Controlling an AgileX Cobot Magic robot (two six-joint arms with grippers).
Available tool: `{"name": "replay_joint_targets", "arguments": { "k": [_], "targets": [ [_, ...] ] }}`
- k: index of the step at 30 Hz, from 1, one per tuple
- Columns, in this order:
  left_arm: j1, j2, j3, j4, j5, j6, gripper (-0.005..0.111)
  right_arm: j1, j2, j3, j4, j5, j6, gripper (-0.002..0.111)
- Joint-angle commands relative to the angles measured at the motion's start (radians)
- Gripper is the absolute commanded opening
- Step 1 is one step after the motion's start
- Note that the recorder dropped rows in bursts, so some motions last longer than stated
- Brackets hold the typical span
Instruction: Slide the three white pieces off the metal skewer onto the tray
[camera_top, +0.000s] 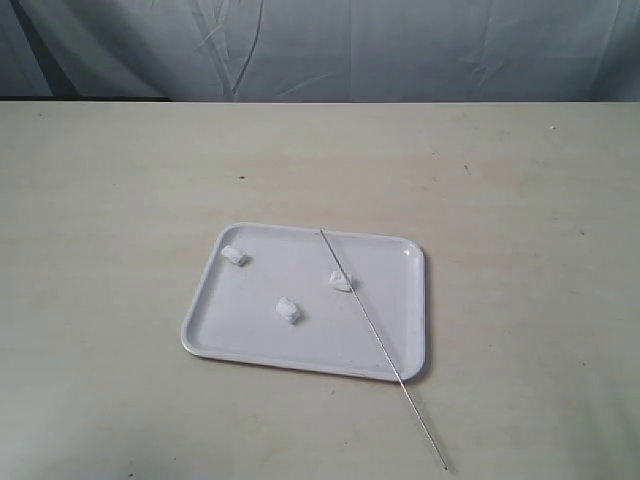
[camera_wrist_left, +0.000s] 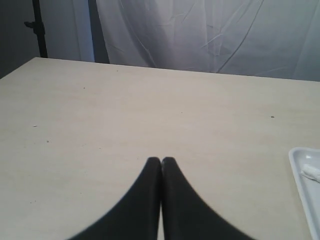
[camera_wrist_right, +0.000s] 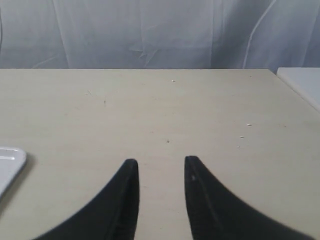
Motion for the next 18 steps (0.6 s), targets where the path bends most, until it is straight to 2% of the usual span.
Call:
{"name": "replay_joint_targets", "arguments": {
  "k": [1, 5, 6, 8, 9, 18],
  "targets": [
    [0.001, -0.005, 0.003, -0.002, -0.017, 0.009, 0.000, 0.002, -0.004, 0.002, 0.136, -0.015, -0.022, 0.031],
    [0.001, -0.005, 0.003, 0.010, -0.017, 0.009, 0.000, 0.002, -0.004, 0.002, 0.162, -0.020, -0.019, 0.028],
    [0.001, -0.005, 0.003, 0.010, -0.017, 0.009, 0.000, 0.000, -0.004, 0.002, 0.152, -0.017, -0.011, 0.023],
    [0.001, -0.005, 0.003, 0.016, -0.015, 0.009, 0.000, -0.007, -0.004, 0.002, 0.130, -0.016, -0.007, 0.003],
    [0.001, -0.005, 0.003, 0.021, -0.015, 0.008, 0.000, -0.011, -0.004, 0.002, 0.121, -0.016, -0.001, 0.000],
    [0.001, -0.005, 0.003, 0.039, -0.015, 0.008, 0.000, -0.016, -0.004, 0.002, 0.075, 0.009, -0.001, -0.001]
  ]
}}
